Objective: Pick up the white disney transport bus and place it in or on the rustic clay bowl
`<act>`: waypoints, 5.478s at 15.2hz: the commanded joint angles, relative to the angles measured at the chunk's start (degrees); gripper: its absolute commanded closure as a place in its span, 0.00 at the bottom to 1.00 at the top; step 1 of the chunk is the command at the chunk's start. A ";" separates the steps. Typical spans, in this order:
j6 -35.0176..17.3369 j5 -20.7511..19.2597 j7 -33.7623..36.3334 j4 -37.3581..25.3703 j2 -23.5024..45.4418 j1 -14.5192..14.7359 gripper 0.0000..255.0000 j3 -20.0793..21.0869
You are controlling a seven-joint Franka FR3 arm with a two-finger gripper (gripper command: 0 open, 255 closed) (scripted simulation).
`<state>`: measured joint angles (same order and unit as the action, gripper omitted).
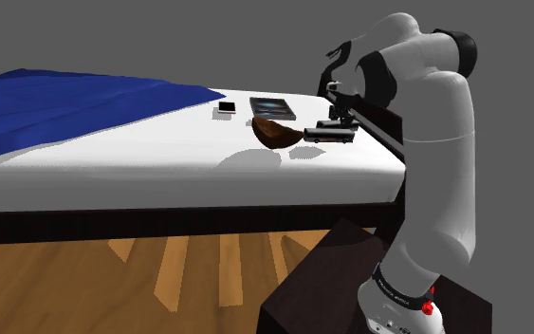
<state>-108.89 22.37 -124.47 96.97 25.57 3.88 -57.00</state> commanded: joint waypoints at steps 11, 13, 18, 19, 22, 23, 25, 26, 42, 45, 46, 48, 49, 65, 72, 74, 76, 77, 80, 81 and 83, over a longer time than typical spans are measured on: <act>8.18 -2.25 1.65 -7.15 -1.98 -0.21 1.00 -1.37; 9.64 -2.45 1.83 -8.59 -2.12 -0.44 1.00 -1.49; 13.45 -2.69 2.18 -12.55 -2.20 -1.32 1.00 -1.62; 14.24 -2.69 2.24 -13.41 -2.17 -1.55 1.00 -1.62; 16.67 -2.59 2.36 -16.13 -1.96 -2.39 1.00 -1.58; 17.51 -2.52 2.39 -17.09 -1.85 -2.71 1.00 -1.54; 19.21 -2.34 2.44 -19.10 -1.58 -3.43 1.00 -1.45; 20.08 -2.22 2.45 -20.15 -1.41 -3.83 1.00 -1.39; 15.96 -16.87 24.36 -5.94 -19.44 21.37 1.00 -2.06; 15.21 -19.67 30.19 -3.58 -22.80 25.21 1.00 -0.13; 15.03 -20.39 32.02 -2.96 -23.68 26.25 1.00 0.63; 14.74 -21.48 35.49 -1.94 -25.06 28.05 1.00 2.23; 14.62 -21.87 37.13 -1.54 -25.58 28.88 1.00 2.99; 7.87 -22.40 48.73 5.77 -26.59 34.51 1.00 8.91; 4.80 -22.29 48.62 8.73 -26.44 34.48 1.00 8.86; 4.80 -22.29 48.62 8.73 -26.44 34.48 1.00 8.86; 4.80 -22.29 48.62 8.73 -26.44 34.48 1.00 8.86; 4.80 -22.29 48.62 8.73 -26.44 34.48 1.00 8.86; 4.80 -22.29 48.62 8.73 -26.44 34.48 0.00 8.86; 4.80 -22.29 48.63 8.73 -26.44 34.48 0.00 8.86; 4.80 -22.29 48.62 8.73 -26.44 34.48 0.00 8.86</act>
<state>-104.09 0.08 -75.84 105.70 -0.87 38.36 -48.14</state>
